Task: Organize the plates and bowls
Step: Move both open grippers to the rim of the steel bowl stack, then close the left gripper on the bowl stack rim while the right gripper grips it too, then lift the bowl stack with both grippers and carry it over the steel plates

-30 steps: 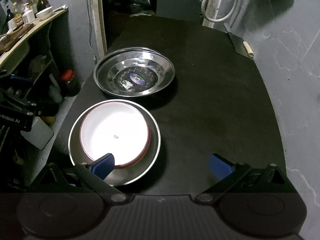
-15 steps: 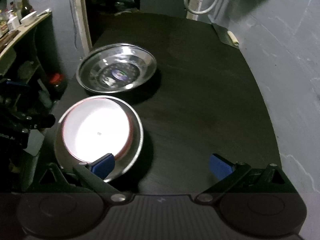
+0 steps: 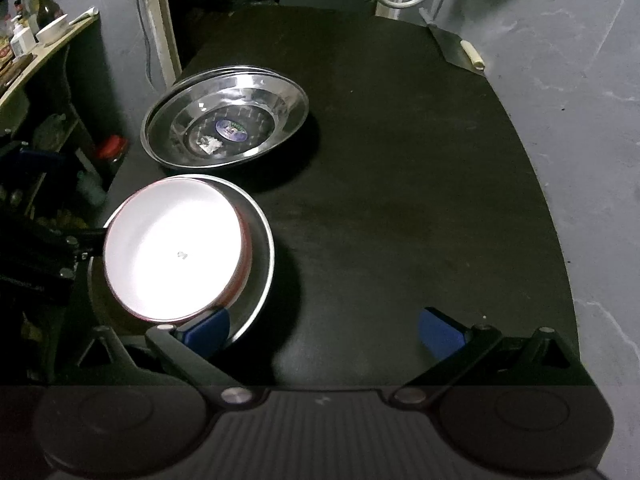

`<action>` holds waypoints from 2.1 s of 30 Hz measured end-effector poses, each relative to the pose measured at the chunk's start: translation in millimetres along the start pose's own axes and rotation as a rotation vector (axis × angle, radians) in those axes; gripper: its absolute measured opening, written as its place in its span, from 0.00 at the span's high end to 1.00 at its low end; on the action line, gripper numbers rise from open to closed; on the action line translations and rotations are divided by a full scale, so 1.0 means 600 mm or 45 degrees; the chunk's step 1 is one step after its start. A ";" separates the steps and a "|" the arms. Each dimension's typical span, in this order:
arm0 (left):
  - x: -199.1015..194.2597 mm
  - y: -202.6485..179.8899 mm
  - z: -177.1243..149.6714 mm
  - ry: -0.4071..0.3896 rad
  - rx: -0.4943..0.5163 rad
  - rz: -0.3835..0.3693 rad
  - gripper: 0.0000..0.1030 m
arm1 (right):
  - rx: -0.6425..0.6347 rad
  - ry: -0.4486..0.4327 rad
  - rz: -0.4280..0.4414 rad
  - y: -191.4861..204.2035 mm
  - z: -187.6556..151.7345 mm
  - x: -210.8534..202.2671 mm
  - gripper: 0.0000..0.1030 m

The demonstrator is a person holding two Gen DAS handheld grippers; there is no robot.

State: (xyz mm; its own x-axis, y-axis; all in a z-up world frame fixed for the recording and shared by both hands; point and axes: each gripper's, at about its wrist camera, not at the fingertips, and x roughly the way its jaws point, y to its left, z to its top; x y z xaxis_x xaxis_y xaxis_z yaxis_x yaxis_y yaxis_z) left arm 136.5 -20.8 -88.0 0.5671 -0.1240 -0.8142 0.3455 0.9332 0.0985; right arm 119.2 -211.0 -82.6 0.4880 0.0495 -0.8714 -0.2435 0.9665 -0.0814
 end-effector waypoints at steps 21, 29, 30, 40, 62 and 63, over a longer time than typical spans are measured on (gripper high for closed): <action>0.012 0.013 -0.001 0.045 -0.103 -0.121 0.32 | 0.092 -0.005 0.193 -0.024 0.000 0.008 0.29; 0.019 0.020 0.006 0.035 -0.170 -0.258 0.65 | 0.191 0.034 0.367 -0.038 0.000 0.023 0.45; 0.020 0.018 0.007 0.033 -0.167 -0.272 0.70 | 0.196 0.033 0.388 -0.038 0.000 0.024 0.52; 0.020 0.005 0.012 0.024 -0.112 -0.316 0.92 | 0.188 0.031 0.482 -0.029 0.004 0.027 0.75; 0.001 0.009 0.023 -0.058 -0.139 -0.344 0.92 | 0.234 -0.049 0.460 -0.041 0.002 0.007 0.78; 0.000 0.010 0.025 -0.067 -0.141 -0.347 0.92 | 0.244 -0.056 0.461 -0.043 0.002 0.006 0.78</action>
State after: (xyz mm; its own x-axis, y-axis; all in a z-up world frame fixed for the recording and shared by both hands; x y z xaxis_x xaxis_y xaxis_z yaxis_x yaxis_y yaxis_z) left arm 150.0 -20.2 -78.7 0.5032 -0.3899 -0.7712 0.4086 0.8937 -0.1852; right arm 128.3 -235.8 -83.2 0.4356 0.4019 -0.8054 -0.2477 0.9138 0.3220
